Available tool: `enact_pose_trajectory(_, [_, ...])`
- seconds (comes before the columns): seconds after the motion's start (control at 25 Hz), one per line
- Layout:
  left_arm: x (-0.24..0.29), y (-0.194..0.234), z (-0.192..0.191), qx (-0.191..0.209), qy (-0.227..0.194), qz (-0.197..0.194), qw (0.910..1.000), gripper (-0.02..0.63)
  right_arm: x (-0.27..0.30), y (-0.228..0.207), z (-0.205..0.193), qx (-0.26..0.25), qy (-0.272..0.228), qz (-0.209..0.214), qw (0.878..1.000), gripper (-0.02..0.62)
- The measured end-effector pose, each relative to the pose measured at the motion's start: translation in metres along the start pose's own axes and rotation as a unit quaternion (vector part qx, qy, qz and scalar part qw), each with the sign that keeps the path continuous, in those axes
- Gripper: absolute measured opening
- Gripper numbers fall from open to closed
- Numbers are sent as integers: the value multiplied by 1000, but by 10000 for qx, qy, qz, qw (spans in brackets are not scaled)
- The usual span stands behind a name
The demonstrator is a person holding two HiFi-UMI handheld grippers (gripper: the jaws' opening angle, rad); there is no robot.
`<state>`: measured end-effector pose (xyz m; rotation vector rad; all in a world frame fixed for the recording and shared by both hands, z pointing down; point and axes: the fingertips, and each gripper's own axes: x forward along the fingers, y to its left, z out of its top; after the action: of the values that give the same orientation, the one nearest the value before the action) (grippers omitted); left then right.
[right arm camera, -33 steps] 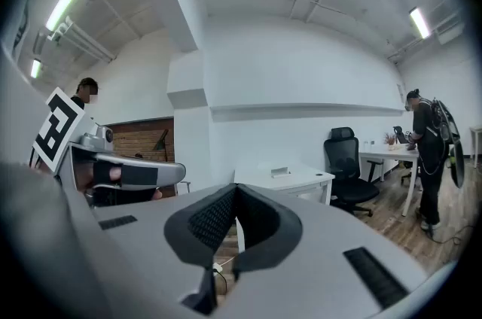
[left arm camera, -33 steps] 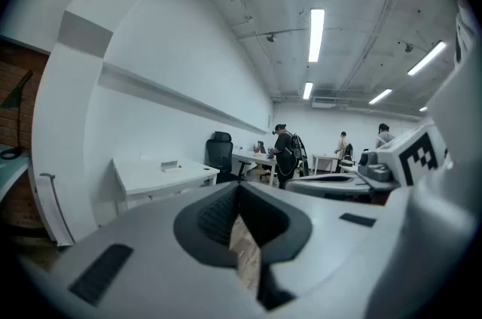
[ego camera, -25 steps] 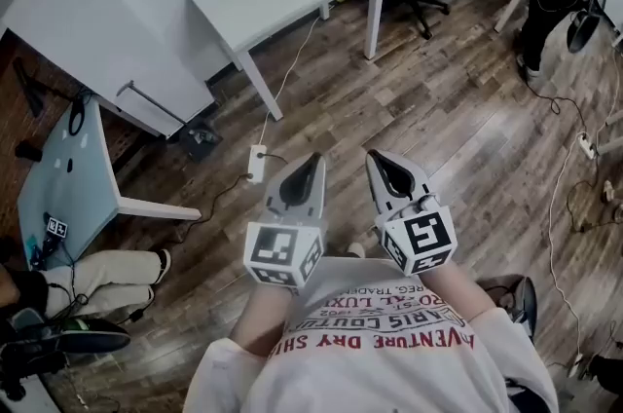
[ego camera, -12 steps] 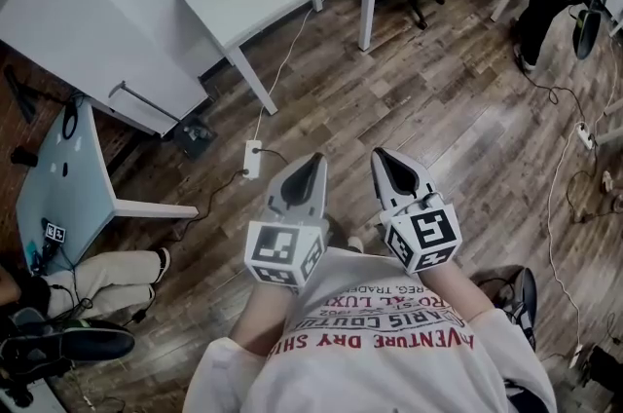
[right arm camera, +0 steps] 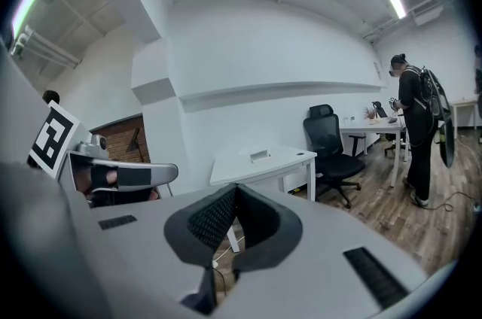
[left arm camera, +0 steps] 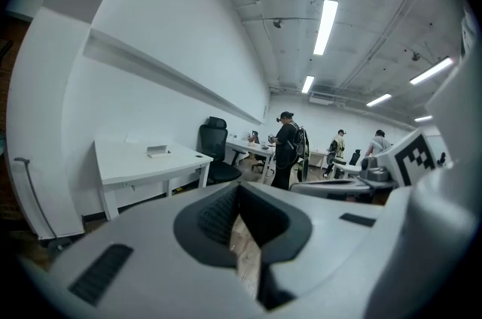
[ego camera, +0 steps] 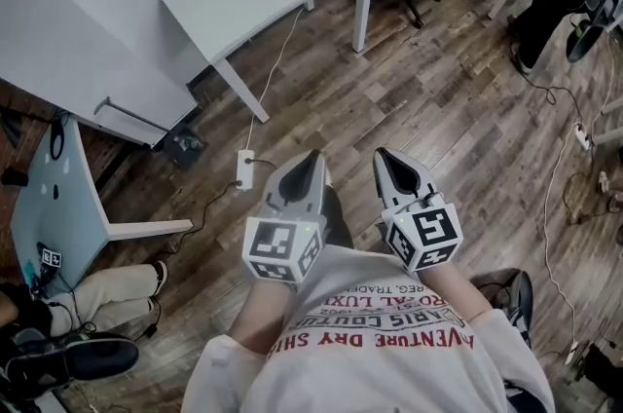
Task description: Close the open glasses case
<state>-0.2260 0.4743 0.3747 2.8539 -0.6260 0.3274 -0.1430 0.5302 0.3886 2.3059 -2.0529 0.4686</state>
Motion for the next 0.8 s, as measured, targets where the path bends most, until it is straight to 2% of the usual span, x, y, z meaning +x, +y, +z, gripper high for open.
enact_pose_trajectory(0.28, [84, 68, 38, -179, 79, -86, 9998, 5, 96, -44, 35, -5, 238, -221, 9995, 12])
enact_pose_trajectory(0.64, [184, 208, 97, -309, 47, 140, 9994, 5, 253, -74, 83, -140, 499, -194, 9985, 12])
enact_pose_trajectory(0.8, [213, 254, 111, -341, 31, 269, 9991, 5, 305, -82, 96, -115, 531, -152, 9984, 12])
